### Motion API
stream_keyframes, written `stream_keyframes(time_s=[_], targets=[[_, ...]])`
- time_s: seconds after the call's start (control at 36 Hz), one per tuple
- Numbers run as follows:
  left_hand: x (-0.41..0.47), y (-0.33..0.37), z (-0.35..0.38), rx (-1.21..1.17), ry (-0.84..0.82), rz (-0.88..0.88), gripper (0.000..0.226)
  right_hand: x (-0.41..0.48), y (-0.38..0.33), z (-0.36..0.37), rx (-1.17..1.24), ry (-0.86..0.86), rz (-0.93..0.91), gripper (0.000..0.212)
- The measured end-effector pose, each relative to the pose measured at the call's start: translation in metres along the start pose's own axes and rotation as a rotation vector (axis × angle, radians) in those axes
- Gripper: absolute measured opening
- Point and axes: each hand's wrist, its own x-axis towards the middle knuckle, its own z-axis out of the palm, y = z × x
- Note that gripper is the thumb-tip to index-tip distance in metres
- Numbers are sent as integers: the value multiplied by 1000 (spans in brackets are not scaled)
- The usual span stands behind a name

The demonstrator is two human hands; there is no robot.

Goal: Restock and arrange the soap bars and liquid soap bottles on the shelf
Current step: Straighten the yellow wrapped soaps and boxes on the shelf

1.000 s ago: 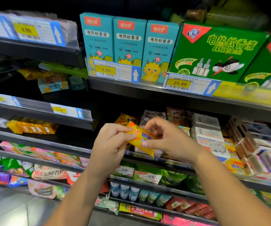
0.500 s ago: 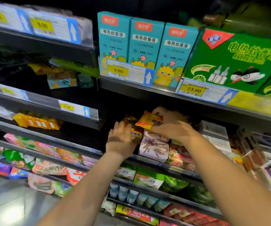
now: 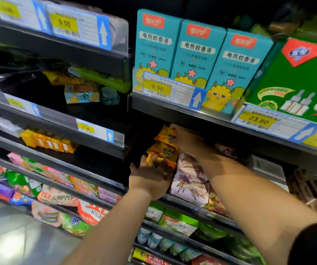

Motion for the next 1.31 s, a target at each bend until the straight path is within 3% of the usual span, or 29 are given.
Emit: stream_keyframes(time_s=[0.17, 0.58, 0.83, 1.03, 1.19, 1.31], targets=[[-3, 0, -6, 21, -8, 4, 60, 5, 4, 8, -107, -47, -40, 29], [-5, 1, -5, 5, -27, -35, 64, 13, 3, 14, 83, -158, -23, 30], [-4, 0, -5, -15, -34, -27, 62, -12, 9, -5, 119, -88, -42, 29], [-4, -3, -6, -52, -24, -23, 61, -68, 16, -35, -116, -52, -31, 30], [1, -6, -11, -267, -34, 2, 53, -131, 27, -43, -189, -39, 58, 42], [-4, 0, -23, -331, 74, -3, 49, -167, 36, -49, -276, 42, 91, 44]])
